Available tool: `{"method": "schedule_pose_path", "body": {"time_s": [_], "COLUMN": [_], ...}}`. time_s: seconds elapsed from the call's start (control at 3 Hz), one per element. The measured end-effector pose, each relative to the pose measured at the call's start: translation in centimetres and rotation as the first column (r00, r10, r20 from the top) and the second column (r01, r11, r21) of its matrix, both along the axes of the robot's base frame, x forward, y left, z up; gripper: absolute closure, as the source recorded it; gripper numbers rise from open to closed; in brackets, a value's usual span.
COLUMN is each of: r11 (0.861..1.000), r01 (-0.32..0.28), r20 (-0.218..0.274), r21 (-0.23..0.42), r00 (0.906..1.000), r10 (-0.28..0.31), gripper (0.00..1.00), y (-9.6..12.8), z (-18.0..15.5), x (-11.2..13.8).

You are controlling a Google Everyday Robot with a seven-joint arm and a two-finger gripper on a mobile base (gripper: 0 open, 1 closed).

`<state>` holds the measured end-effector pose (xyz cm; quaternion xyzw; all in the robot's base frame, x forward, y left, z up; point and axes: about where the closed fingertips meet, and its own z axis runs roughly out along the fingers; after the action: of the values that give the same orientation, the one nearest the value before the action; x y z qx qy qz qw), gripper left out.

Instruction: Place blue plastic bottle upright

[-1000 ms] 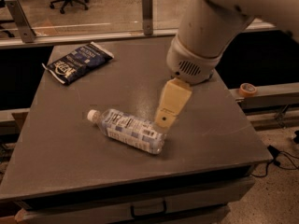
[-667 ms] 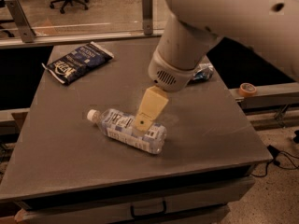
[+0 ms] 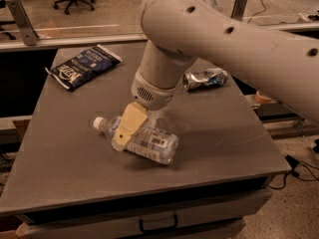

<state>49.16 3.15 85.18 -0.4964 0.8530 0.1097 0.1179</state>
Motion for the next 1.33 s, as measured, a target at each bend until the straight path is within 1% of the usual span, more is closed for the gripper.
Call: {"method": "schedule_pose_path", "body": {"time_s": [0.33,0.67,1.0,1.33], "r11": [1.000,1.000,1.000,0.999], "r01": [0.025,0.012,0.021,0.046], "r20": [-0.033,-0.039,-0.048,-0.034], "r21": [0.009,0.016,-0.005,-0.019], "r00": [0.9991,0.9992,0.9986,0.9983], "r10": [-0.025,-0.011,-0.021,-0.046], "gripper": [0.00,0.00,0.16,0.40], "y": [1.8,3.4,3.6,3.0], "z": [-0.8,-1.0,-2.3,-2.5], "x": [-0.6,-1.5,-1.8,-1.4]}}
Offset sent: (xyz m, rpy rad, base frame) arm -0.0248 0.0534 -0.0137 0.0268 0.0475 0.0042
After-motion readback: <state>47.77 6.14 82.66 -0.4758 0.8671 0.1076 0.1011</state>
